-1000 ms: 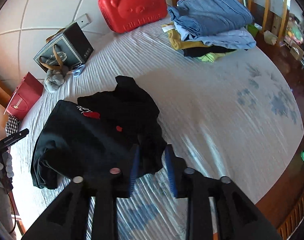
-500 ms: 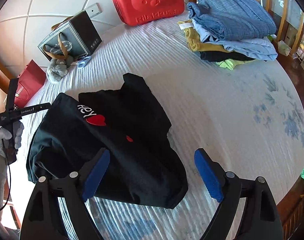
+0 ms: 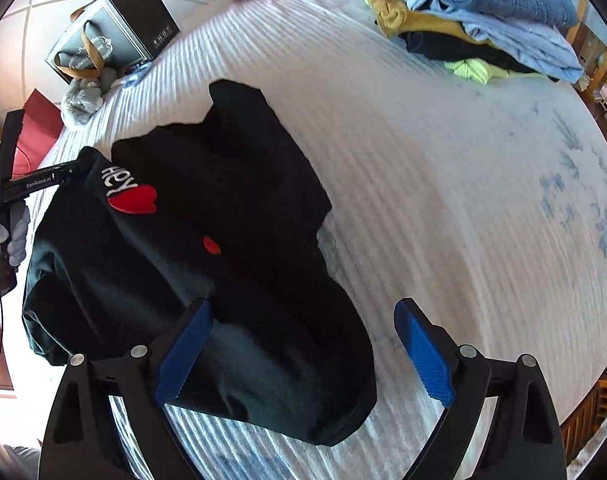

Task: Fold clothes
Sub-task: 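Lift the T-shirt with both grippers, shake it open and lay it flat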

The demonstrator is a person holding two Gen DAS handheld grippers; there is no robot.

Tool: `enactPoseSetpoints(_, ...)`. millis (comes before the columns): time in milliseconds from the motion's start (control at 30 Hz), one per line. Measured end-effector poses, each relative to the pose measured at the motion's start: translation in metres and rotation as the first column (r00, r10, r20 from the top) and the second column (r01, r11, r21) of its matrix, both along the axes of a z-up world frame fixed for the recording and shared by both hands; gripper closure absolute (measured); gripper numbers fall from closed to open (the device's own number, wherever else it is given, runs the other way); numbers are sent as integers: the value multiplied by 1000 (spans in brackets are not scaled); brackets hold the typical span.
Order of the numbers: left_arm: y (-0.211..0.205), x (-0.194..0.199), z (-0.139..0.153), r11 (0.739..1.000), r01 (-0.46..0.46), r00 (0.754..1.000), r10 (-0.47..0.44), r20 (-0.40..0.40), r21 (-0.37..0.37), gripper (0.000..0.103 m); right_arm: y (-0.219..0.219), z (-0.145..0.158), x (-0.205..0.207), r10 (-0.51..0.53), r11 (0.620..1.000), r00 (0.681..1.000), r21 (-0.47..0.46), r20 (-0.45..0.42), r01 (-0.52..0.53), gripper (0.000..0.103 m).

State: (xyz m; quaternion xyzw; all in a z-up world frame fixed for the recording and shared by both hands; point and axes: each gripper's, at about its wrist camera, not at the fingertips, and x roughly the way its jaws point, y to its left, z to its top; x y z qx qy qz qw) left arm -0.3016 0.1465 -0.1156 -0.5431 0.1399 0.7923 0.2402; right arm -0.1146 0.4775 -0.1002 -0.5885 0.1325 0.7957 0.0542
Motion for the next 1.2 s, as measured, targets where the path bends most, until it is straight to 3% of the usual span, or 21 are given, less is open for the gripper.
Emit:
enactPoseSetpoints(33,2,4,2,1000,5,1000,-6,22,15,94,-3,-5,0,3,1000,1000,-2,20,-3,31)
enactPoseSetpoints(67,5,8,5,1000,8,1000,-8,12,7,94,-8,-4,2,21,1000,1000,19,13,-22,47)
enactPoseSetpoints(100,7,12,8,1000,10,1000,-10,2,0,95,-13,-4,3,39,998,999,40,6,-39,73)
enactPoseSetpoints(200,10,18,31,1000,8,998,-8,-65,-5,95,-18,3,5,46,997,999,57,-24,-44,96)
enactPoseSetpoints(300,15,13,80,1000,11,984,-7,-177,22,95,-10,43,11,17,997,984,73,-180,-3,96)
enactPoseSetpoints(400,26,5,148,998,35,946,-14,-323,60,95,-1,93,17,-16,994,936,93,-351,52,96)
enactPoseSetpoints(533,24,2,250,985,54,859,38,-511,164,95,-4,190,40,-32,985,782,114,-623,131,96)
enactPoseSetpoints(633,5,5,319,965,58,787,114,-606,257,95,-26,255,60,10,987,657,112,-754,114,96)
enactPoseSetpoints(700,-18,4,339,961,29,763,156,-628,274,95,-49,283,69,74,990,619,130,-782,46,96)
enactPoseSetpoints(733,-31,3,345,961,10,755,174,-632,276,95,-61,288,71,107,991,626,134,-773,-3,96)
enactPoseSetpoints(767,-46,0,343,961,-21,760,194,-620,276,94,-73,291,72,138,989,633,136,-761,-52,96)
enactPoseSetpoints(867,-95,-6,308,963,-122,805,236,-544,238,93,-112,244,62,190,980,730,77,-656,-185,94)
enactPoseSetpoints(967,-148,-4,240,960,-243,845,281,-455,140,91,-150,197,51,256,952,802,-1,-539,-305,88)
enactPoseSetpoints(1033,-184,3,190,945,-321,865,321,-385,67,89,-176,166,44,307,925,834,-63,-458,-375,69)
enactPoseSetpoints(1067,-201,5,163,933,-358,876,341,-340,12,86,-188,151,41,333,910,846,-94,-417,-405,54)
enactPoseSetpoints(1100,-216,8,137,920,-390,884,362,-296,-41,81,-196,138,42,346,906,854,-98,-389,-412,53)
enactPoseSetpoints(1200,-246,31,87,905,-412,898,385,-212,-102,80,-209,108,45,359,905,876,-110,-323,-411,53)
